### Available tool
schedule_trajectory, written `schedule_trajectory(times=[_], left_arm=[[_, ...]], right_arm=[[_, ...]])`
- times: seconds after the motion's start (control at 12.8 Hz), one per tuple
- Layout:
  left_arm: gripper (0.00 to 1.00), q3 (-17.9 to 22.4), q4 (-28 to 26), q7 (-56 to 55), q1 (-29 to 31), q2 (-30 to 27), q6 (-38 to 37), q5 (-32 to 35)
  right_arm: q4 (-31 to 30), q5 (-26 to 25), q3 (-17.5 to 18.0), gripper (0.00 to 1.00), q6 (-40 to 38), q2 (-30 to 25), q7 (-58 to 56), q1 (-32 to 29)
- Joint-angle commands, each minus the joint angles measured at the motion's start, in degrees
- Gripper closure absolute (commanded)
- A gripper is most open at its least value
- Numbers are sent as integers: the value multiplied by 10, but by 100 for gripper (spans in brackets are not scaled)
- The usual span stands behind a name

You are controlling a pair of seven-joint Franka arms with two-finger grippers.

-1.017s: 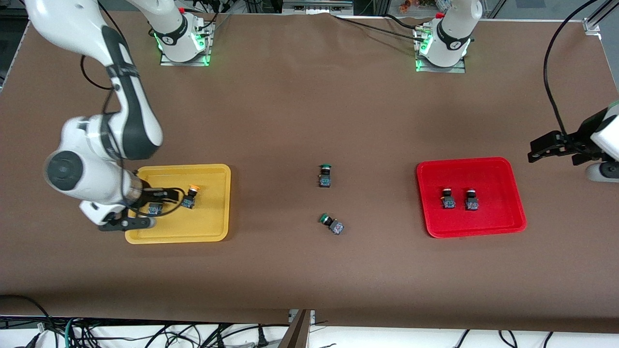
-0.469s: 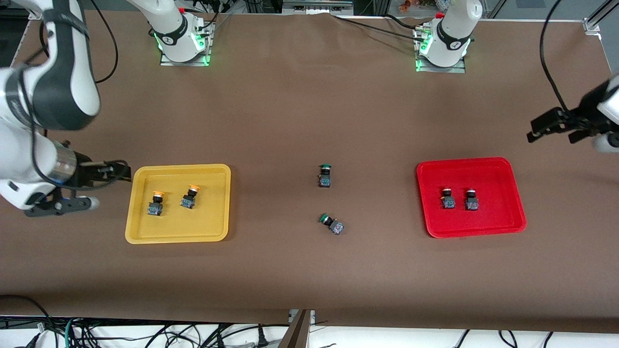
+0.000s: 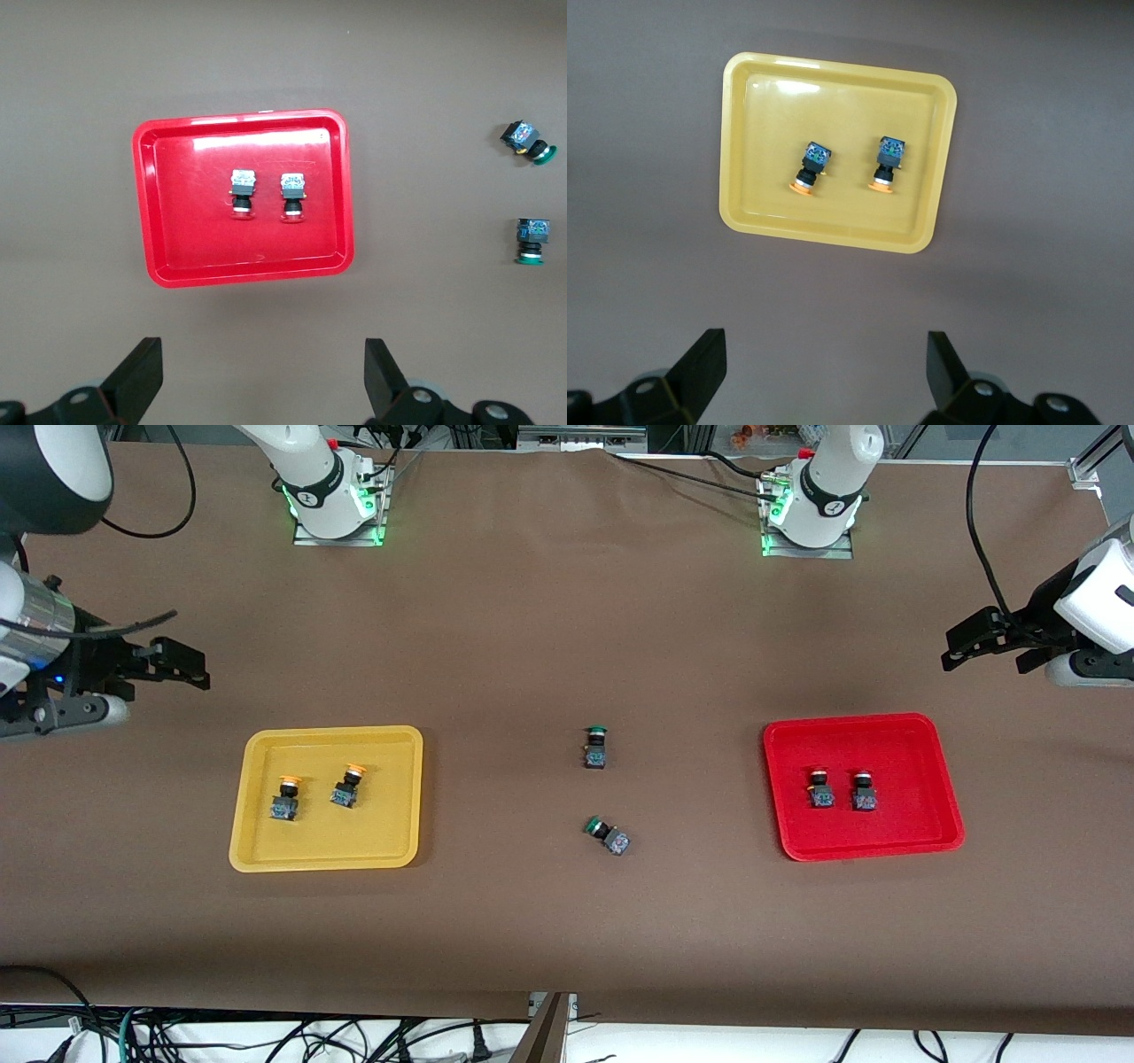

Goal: Place red and yellow buttons in trays

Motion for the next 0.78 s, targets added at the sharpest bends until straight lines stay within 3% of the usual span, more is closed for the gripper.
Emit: schedule_trajectory(times=[0.0, 0.16, 0.7], left_arm=[[0, 7, -12, 2, -2, -12, 1, -6], [0, 7, -11, 2, -2, -11, 0, -6], [0, 7, -9, 1, 3, -11, 4, -5]], right_arm=[[-54, 4, 15, 0, 7, -75, -3, -42], [-80, 2, 15, 0, 2, -106, -11, -53], [-77, -27, 29, 0, -9, -98, -10, -54]])
